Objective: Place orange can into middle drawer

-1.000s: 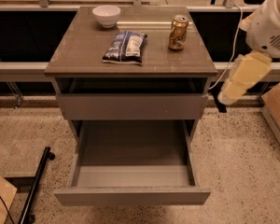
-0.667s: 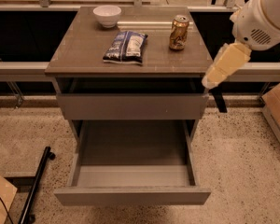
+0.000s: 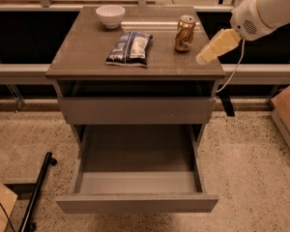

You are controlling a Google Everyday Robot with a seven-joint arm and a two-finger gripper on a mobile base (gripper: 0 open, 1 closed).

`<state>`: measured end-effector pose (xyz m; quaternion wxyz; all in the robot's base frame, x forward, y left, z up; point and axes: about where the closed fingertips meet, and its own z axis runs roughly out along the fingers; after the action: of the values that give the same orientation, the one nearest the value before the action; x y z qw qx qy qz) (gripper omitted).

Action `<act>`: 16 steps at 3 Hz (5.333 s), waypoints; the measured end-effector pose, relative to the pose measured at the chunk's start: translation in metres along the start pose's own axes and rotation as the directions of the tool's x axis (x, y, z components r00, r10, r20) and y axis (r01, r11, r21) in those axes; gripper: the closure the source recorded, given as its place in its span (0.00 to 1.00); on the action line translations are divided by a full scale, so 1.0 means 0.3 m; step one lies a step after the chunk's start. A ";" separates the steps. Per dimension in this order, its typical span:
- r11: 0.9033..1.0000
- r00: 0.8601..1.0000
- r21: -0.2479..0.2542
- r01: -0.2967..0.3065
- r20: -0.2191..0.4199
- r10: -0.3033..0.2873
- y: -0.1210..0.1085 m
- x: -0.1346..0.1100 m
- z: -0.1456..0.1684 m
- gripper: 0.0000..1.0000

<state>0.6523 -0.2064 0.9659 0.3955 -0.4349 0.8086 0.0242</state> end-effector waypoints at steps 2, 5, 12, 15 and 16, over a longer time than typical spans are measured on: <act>0.996 0.997 0.027 -0.081 0.022 0.080 0.010 0.018 0.041 0.00; 0.943 0.907 0.078 -0.323 0.312 0.284 -0.218 -0.096 0.370 0.00; 0.959 0.890 0.004 -0.285 0.373 0.263 -0.288 -0.135 0.313 1.00; 0.989 0.949 -0.135 0.059 0.316 -0.014 0.330 -0.121 0.050 1.00; 0.973 0.948 -0.221 0.059 0.316 0.014 0.490 -0.080 0.163 1.00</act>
Offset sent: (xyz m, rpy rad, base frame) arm 0.0196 0.0033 -0.0206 0.1747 -0.0635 -0.2231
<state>0.5838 -0.0799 0.9034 0.4676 -0.4770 0.7217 0.1816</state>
